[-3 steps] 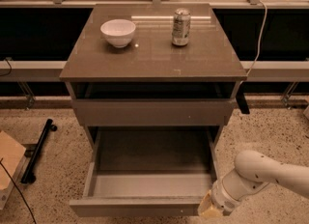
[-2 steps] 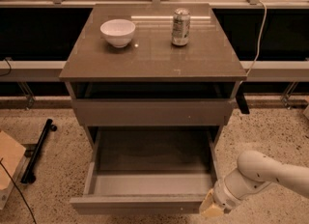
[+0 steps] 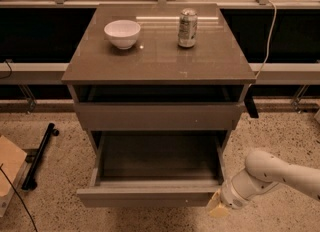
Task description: Close middle drawer
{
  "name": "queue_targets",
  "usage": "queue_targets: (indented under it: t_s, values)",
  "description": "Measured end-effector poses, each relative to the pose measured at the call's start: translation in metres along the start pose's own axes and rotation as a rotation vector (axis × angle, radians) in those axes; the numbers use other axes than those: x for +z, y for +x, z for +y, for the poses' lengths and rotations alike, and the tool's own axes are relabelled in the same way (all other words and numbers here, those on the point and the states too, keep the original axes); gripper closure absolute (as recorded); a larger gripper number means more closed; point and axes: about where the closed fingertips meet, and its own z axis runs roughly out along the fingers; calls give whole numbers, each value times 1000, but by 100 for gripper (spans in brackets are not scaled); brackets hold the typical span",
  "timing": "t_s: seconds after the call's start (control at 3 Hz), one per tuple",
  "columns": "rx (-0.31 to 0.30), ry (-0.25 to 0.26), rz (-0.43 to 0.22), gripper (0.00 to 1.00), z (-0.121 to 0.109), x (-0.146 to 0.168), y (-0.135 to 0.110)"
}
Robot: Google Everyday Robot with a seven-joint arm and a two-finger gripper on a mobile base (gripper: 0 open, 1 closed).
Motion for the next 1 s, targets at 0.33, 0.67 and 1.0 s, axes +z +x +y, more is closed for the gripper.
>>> queue_targets:
  t_s: [0.33,0.67,1.0]
  values:
    - [0,0,0,100,0,0,0]
    - [-68,11,5,100,-7,17,-20]
    - [-133,29,-10,100,-19,35,-43]
